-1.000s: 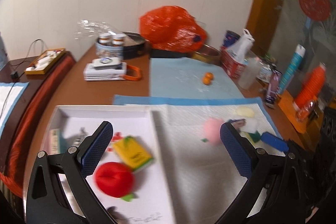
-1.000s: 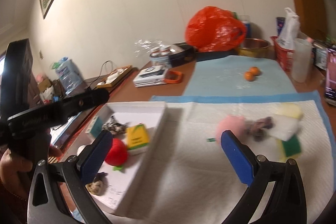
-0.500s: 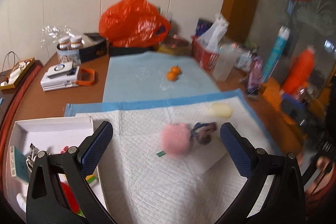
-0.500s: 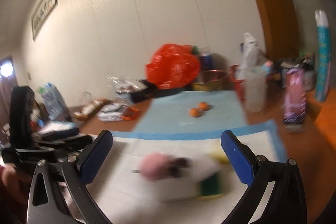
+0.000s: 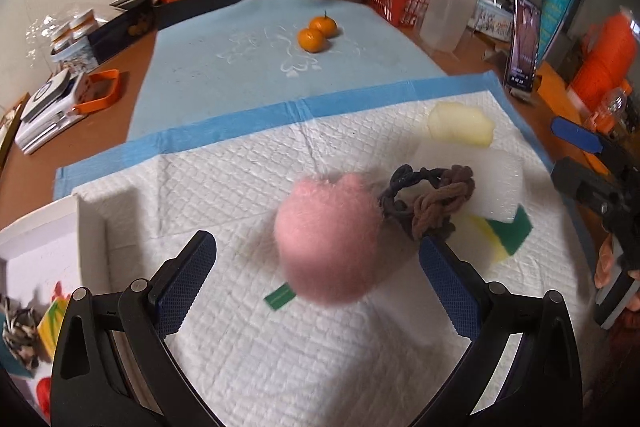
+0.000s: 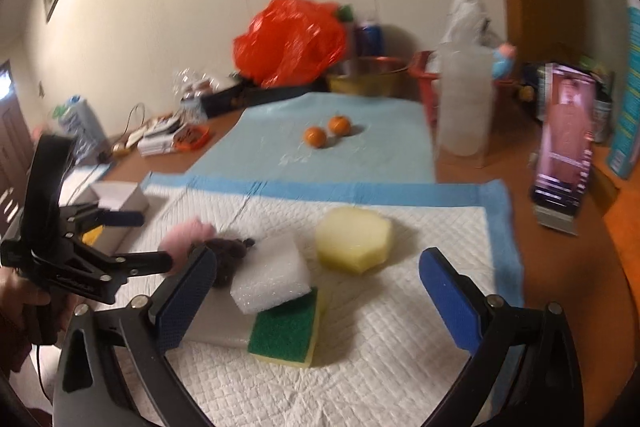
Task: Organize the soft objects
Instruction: 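Grasp the pink fluffy ball with the left gripper while the right gripper grasps the white foam block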
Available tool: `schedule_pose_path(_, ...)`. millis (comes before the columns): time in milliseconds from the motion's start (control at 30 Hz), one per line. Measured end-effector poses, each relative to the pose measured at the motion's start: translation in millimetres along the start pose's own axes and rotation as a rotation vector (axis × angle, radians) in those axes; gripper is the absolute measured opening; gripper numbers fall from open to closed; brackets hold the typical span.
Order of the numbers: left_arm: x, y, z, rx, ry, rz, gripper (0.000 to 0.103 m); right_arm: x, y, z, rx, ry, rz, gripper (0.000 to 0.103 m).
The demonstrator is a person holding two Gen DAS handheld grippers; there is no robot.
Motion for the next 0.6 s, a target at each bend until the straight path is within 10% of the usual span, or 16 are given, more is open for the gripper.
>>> schedule_pose_path(267, 0.8, -24.2, 3.1, -0.016, -0.022, -0.040, 0.097, -13.9, -39.3, -19.7, 0.041, 0.133, -0.110, 0.082)
schedule_pose_path(400, -1.2, -27.3, 0.7, -0.046, -0.002, -0.037, 0.056, -22.3, -52.1, -24.5, 0.045, 0.164, -0.154, 0.058)
schedule_pose_path(600, -1.7, -6.3, -10.2, -0.045, 0.064, 0.037, 0.056, -19.5, -41.1, -23.0, 0.068, 0.119, -0.128, 0.053)
Point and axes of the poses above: each gripper's, at about its wrist camera, not at the fingertips, and y roughly against the way its jaws point, z to its right, x to its top, the point moved 8 cm from there along -y, roughly the way its jaws point, and after that the axes turned 11 degrees about -y, right-handed, at the moved point
